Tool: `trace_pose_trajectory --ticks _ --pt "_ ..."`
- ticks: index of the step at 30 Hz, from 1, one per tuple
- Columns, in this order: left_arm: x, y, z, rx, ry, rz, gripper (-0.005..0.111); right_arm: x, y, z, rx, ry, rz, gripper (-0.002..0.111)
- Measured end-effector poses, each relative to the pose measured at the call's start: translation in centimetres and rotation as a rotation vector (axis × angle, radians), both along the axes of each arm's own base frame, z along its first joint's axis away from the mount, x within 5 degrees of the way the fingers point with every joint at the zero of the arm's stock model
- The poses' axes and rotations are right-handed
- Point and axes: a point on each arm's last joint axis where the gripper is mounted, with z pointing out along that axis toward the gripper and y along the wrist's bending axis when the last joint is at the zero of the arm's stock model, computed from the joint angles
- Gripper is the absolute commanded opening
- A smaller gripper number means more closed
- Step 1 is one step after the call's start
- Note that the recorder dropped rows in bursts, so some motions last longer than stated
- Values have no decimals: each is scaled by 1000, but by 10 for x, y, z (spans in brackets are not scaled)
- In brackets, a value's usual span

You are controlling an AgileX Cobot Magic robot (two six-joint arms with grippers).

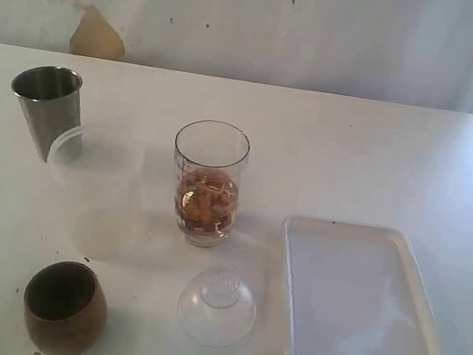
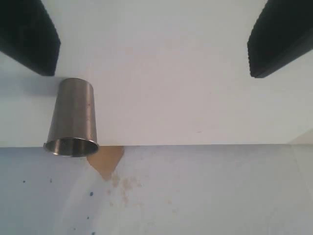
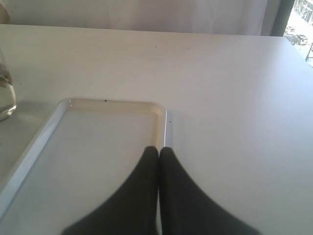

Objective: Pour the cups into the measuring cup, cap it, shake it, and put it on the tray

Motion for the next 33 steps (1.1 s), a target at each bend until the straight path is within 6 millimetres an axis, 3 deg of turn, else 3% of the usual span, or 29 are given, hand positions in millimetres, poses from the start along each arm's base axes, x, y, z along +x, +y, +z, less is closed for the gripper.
trace_pose_trajectory --ticks 7,9,12,15,16,33 --pt "0 0 0 0 0 0 104 0 0 0 -2 0 1 0" --pt "0 0 0 0 0 0 96 0 0 0 -2 0 1 0" --pt "0 0 0 -4 -1 0 64 0 0 0 -2 0 1 0" --pt "0 0 0 -8 -1 0 11 0 0 0 -2 0 1 0" --pt "0 0 0 -8 -1 0 1 0 0 0 -2 0 1 0" --pt "0 0 0 -1 0 -1 0 0 0 0 -2 0 1 0"
